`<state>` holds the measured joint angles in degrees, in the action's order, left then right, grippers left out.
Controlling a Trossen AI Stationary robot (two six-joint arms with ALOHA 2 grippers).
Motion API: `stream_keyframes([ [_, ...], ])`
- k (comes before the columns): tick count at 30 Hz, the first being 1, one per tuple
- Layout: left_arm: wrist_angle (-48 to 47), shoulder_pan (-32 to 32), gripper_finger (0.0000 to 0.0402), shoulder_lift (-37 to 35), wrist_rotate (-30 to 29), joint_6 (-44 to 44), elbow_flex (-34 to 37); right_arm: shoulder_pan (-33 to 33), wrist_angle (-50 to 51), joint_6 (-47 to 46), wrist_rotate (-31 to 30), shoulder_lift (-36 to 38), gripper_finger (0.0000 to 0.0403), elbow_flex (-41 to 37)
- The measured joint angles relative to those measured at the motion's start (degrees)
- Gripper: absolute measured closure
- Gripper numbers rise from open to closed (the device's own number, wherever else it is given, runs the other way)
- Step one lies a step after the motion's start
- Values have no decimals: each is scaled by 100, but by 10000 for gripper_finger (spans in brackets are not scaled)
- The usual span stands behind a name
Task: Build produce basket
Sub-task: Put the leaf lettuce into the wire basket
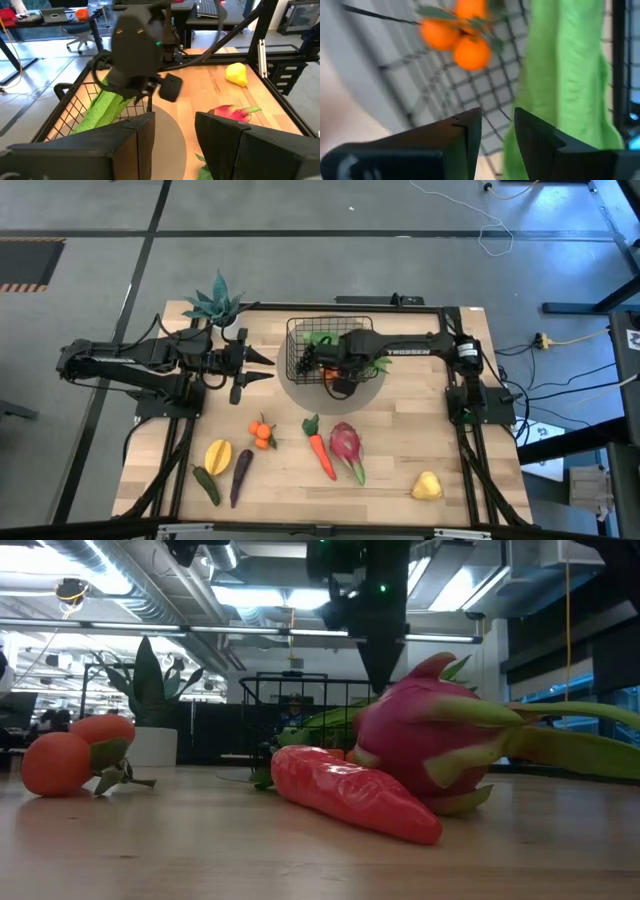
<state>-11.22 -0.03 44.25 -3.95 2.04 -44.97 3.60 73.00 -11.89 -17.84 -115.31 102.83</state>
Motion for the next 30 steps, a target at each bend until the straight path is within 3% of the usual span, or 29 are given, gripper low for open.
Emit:
stream_keyframes([
  [11, 37, 0, 271, -2, 0, -2, 0, -164, -62, -137, 681, 11, 283, 342],
  [15, 37, 0, 271, -2, 1, -4, 0, -155, 15, -167, -504, 9, 283, 343],
  [17, 33, 0, 271, -2, 1, -6, 0, -131, 113, -163, -681, 9, 283, 332],
  [22, 28, 1, 271, -2, 1, -17, 0, -79, 91, -332, 207, 6, 283, 61],
  [30, 54, 0, 271, -2, 1, 0, 0, -78, -246, -436, 760, 4, 283, -9],
])
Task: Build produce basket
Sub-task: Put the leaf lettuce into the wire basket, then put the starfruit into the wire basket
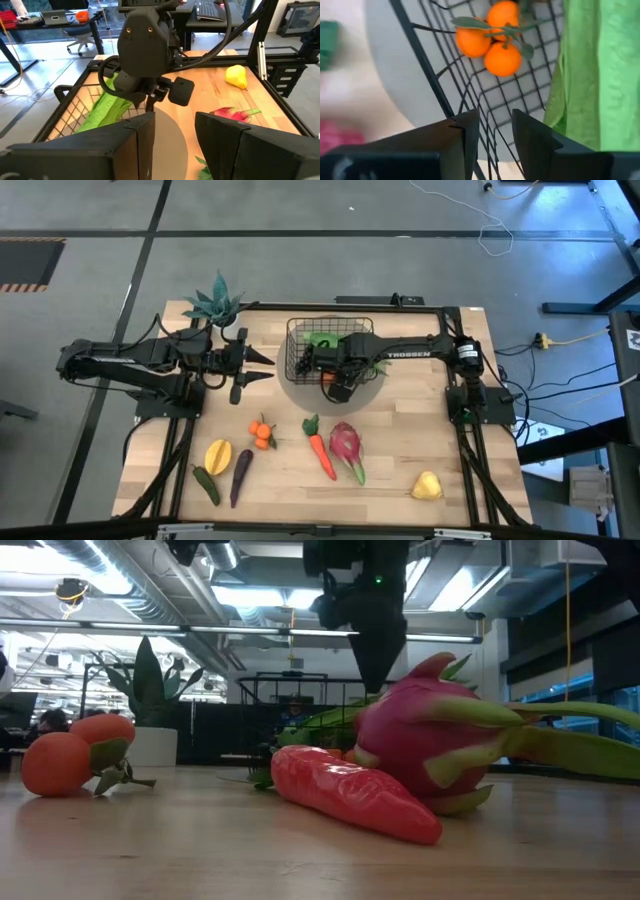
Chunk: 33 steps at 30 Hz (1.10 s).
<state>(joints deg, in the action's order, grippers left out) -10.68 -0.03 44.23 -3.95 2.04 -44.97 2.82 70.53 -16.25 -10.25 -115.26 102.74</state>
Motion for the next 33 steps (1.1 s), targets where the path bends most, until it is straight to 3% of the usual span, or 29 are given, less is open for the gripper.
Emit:
stream_keyframes([
  [7, 0, 2, 271, 2, 0, -4, 0, -7, -20, -4, 115, -2, 283, 41],
  [11, 0, 1, 271, 0, 0, -5, 0, -7, 356, -3, -472, -4, 283, 426],
  [16, -2, 2, 271, 0, 0, -2, 0, -66, 1572, -212, -1000, -4, 283, 1419],
  [18, -4, 2, 271, 0, 0, -4, 0, -186, 2044, -462, -767, 6, 283, 1823],
  [22, -25, 2, 271, 0, 0, -9, -2, -594, 1966, -330, 623, 483, 283, 1883],
  [27, -42, 2, 271, 2, 0, -15, -2, -1405, 1889, -485, 374, 1271, 283, 868],
  [33, -43, 2, 271, 2, 0, 1, -2, -2340, 1861, -2142, -200, 2277, 283, -1056],
])
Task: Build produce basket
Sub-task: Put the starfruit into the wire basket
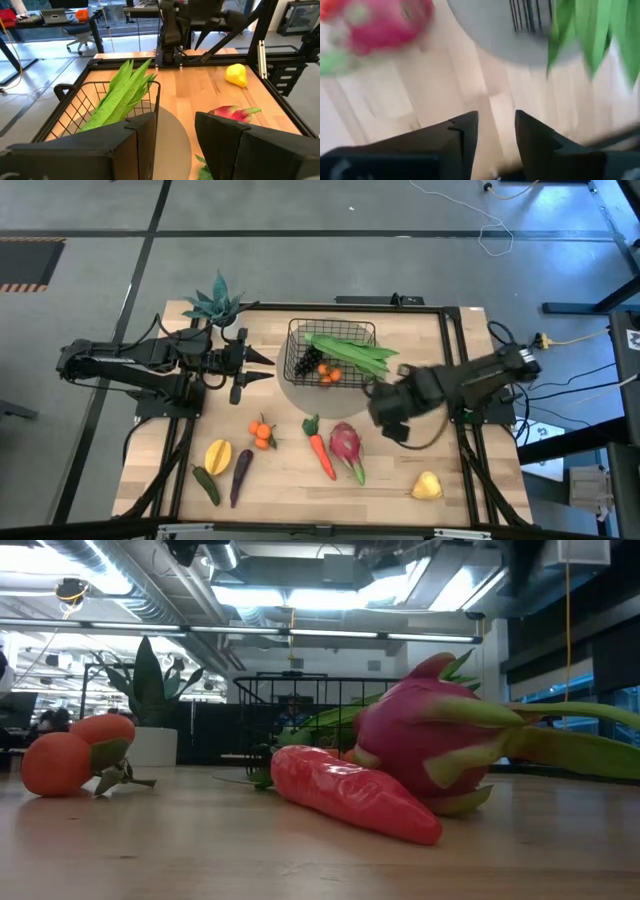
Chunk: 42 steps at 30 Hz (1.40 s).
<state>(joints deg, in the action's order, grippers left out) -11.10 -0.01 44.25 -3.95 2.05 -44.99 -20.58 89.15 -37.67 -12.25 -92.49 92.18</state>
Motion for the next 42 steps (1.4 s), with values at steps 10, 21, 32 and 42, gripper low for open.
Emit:
stream_keyframes([
  [10, -2, -2, 271, 0, 0, 3, 0, -543, -1585, -346, -455, 1440, 283, -2531],
  [21, 7, -28, 271, 137, 74, -1651, -2, -179, -2925, 652, -126, 2345, 283, -3565],
  [32, -773, -1002, 273, 998, 2435, -4219, -181, -366, -3004, -513, 4, 2413, 283, -3565],
  [42, -2964, -3153, 276, 1816, 1402, -6271, -1032, -546, -3120, -867, -113, 2413, 283, -3565],
])
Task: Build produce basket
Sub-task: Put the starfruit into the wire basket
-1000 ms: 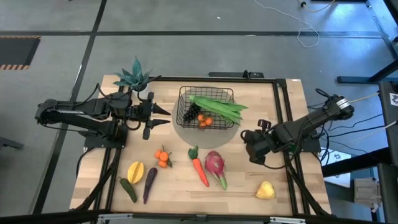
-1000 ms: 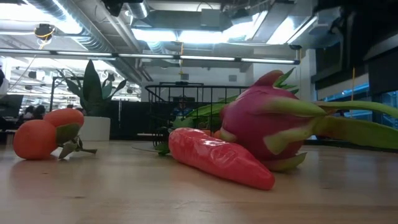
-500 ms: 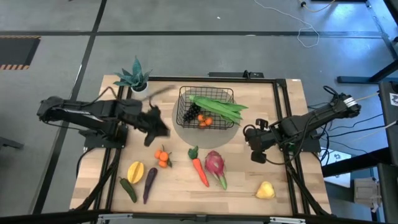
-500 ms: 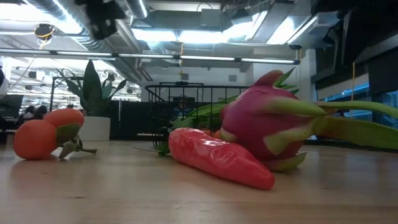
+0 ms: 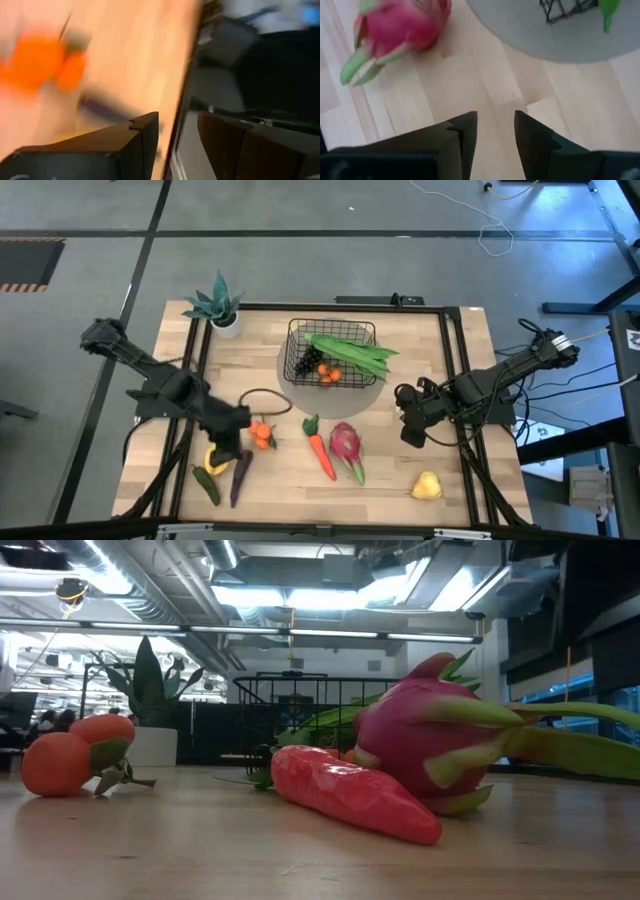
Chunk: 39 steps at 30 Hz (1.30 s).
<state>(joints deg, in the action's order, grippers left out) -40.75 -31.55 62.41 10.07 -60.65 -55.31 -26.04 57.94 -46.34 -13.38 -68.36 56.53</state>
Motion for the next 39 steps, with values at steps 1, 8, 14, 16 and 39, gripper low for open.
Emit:
stream_keyframes([
  [1, -417, -192, 276, 69, -65, -589, -75, 0, -57, 5, -91, 0, 283, 0],
  [8, -2092, -1232, 276, 308, -388, -3392, -113, 0, -220, 22, -499, 0, 283, 0],
  [14, -2035, -1480, 275, 536, -1214, -4152, 1, 0, -267, 10, -501, 0, 283, 0],
  [16, -2031, -1517, 273, 691, -1195, -4408, 3, 0, -288, 10, -501, 0, 283, 0],
  [39, -1530, -1681, 245, 2372, -741, -4927, 9, 0, -292, 38, -473, -2, 283, 0],
])
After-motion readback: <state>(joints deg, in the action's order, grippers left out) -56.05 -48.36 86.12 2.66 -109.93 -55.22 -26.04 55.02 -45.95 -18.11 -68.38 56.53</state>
